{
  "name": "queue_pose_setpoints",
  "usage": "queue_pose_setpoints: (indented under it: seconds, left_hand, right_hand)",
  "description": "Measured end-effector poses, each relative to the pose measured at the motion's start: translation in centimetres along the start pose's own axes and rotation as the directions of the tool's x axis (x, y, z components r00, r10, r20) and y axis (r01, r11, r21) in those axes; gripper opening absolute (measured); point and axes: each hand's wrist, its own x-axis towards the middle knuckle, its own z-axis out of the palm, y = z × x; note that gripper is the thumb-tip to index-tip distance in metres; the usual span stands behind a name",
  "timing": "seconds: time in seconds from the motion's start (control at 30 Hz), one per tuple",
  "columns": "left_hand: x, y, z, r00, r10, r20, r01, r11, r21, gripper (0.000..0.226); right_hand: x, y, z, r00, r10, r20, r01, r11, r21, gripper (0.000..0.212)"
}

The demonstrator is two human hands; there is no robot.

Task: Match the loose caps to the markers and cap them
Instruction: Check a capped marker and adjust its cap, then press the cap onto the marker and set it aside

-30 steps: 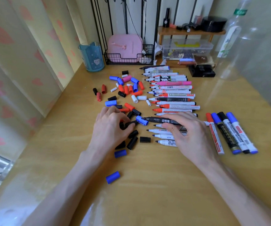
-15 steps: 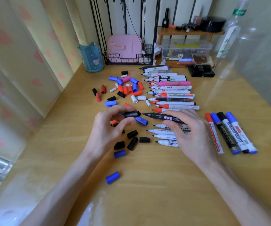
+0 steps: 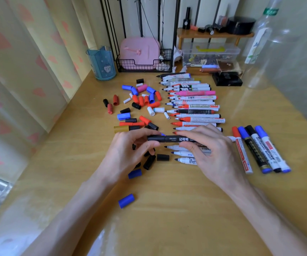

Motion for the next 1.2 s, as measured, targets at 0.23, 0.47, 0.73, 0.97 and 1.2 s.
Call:
queue_pose_setpoints:
  seconds: [0.23, 0.47, 0.73, 0.97, 1.2]
  left_hand:
    - [-0.3, 0.4, 0.3, 0.993, 0.105, -0.05, -0.102, 0.993, 0.054, 0.018]
    - [-0.7, 0.6, 0.4, 0.988, 0.136, -0.078, -0.132, 0.989, 0.061, 0.017]
    - [0.8, 0.9, 1.0, 0.999, 0.034, -0.02, -0.035, 0.999, -0.031, 0.019]
    - [2.6, 3.3, 3.1, 0.996, 0.088, -0.011, -0.089, 0.992, -0.086, 0.048]
    - [2.1, 3.4, 5.3, 0.985, 0.167, 0.046, -0.167, 0.986, -0.005, 0.021]
  right_hand:
    - [-0.3, -0.4, 0.3, 0.999, 0.039, -0.022, -0.039, 0.999, 0.017, 0.022]
    - [-0.3, -1.1, 0.4, 0.997, 0.003, -0.073, -0.004, 1.0, -0.017, 0.018]
    - [0.3, -0.5, -1.4, 0.996, 0.074, 0.041, -0.072, 0.996, -0.058, 0.02]
    - [1.0, 0.0, -4.3, 0.961, 0.276, 0.015, -0.275, 0.959, -0.069, 0.013]
    - [-1.1, 5.4, -10.5, 0.776, 0.594, -0.213, -0.63, 0.717, -0.298, 0.012]
